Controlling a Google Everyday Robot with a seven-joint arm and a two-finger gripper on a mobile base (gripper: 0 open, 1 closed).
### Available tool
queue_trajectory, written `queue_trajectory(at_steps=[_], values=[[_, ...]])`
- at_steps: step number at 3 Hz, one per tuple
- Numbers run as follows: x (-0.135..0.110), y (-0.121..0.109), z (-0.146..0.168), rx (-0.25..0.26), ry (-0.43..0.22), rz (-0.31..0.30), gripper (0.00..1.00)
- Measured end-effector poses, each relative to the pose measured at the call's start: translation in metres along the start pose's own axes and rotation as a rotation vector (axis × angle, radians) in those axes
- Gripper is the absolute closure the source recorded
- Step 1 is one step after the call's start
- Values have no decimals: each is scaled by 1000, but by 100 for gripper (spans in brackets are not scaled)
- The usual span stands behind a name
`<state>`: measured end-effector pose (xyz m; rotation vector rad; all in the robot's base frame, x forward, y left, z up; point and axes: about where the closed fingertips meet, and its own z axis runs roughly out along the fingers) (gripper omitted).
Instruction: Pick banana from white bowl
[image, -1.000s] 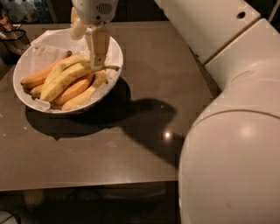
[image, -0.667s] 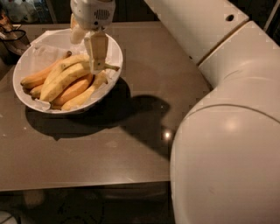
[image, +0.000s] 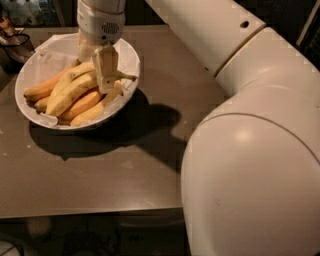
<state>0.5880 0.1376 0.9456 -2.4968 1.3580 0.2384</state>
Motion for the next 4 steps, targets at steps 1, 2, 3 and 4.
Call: queue_trajectory(at_steps=[1, 2, 3, 4], values=[[-2, 1, 10, -22, -9, 8, 27], [-4, 2, 17, -41, -13, 12, 26], [-6, 2, 23, -55, -20, 11, 25], [-9, 2, 27, -65, -27, 5, 24]])
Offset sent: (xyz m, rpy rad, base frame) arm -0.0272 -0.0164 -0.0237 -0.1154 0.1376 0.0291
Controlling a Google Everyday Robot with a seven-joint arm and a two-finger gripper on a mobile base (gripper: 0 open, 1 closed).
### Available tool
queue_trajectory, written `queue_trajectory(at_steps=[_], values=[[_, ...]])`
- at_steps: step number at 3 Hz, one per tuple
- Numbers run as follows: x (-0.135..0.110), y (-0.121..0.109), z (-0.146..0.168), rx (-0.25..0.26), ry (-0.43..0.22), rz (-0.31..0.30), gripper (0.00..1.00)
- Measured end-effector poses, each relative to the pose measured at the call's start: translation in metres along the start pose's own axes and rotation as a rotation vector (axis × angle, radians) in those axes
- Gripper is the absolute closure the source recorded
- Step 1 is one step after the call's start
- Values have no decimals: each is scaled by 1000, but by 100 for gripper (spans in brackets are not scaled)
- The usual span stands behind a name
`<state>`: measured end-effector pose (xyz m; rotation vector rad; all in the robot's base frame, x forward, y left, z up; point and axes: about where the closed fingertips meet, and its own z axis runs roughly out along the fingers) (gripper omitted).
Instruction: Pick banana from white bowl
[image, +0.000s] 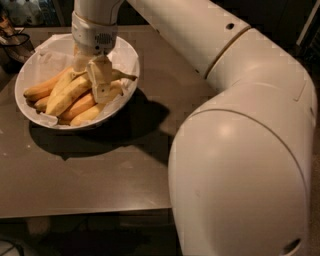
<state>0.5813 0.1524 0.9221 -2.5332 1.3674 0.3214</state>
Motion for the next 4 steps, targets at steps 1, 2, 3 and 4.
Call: queue_trajectory(at_steps=[1, 2, 3, 4], values=[[-1, 3, 6, -13, -10, 2, 22], [-2, 6, 11, -27, -14, 6, 23], [7, 20, 12, -42, -15, 42, 22], [13, 28, 14, -52, -15, 63, 22]])
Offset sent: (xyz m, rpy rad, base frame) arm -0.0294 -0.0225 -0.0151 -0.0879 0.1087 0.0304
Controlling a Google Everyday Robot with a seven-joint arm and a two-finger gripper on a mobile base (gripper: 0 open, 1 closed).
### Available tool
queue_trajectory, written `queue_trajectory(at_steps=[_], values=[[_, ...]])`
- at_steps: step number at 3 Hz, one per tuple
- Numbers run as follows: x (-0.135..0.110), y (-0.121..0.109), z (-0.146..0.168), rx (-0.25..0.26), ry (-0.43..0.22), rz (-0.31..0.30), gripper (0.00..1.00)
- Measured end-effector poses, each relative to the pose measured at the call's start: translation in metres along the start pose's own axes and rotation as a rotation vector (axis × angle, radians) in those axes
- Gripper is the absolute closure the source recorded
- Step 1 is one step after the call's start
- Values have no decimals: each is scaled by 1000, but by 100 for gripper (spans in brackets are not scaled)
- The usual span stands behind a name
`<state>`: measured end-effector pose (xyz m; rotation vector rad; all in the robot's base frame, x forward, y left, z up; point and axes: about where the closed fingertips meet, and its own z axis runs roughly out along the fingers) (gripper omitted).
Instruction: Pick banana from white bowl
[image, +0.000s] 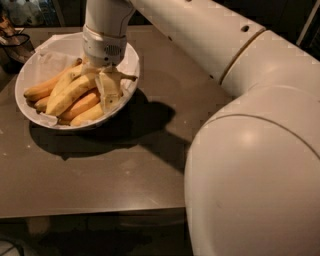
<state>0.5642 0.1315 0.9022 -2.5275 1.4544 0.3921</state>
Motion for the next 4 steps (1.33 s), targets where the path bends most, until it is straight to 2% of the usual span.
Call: queue_trajectory(at_steps=[1, 3, 4], values=[[0, 0, 0, 0, 0, 1, 40], [0, 0, 0, 0, 0, 1, 86], [0, 0, 0, 0, 0, 1, 100]])
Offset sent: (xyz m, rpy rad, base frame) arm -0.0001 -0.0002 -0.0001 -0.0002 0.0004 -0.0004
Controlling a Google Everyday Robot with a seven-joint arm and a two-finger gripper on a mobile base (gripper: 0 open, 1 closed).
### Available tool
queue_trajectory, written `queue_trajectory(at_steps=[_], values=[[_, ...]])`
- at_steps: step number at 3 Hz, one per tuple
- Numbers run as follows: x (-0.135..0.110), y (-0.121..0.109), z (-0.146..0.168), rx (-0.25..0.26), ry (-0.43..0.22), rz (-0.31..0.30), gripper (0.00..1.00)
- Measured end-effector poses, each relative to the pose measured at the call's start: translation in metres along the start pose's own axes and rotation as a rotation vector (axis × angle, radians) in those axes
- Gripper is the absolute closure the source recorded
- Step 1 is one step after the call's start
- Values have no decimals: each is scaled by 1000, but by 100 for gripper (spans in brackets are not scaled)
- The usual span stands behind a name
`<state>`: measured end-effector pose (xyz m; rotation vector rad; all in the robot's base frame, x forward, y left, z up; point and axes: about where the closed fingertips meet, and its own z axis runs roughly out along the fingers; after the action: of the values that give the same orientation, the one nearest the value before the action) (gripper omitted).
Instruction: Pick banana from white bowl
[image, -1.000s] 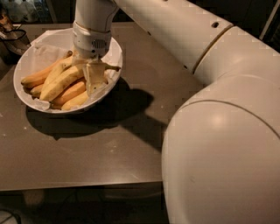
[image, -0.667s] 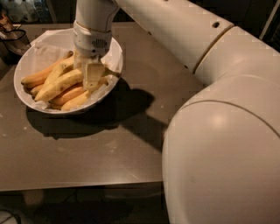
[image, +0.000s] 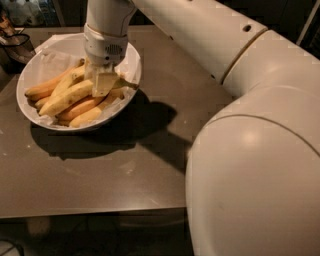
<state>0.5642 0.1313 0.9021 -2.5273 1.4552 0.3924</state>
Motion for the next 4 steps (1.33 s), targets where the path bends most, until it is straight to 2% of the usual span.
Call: queue_trajectory(at_steps=[2, 3, 4], values=[[-2, -1, -2, 0, 0, 0, 100], [-10, 7, -26, 86, -6, 20, 100], [-21, 16, -47, 141, -12, 18, 100]])
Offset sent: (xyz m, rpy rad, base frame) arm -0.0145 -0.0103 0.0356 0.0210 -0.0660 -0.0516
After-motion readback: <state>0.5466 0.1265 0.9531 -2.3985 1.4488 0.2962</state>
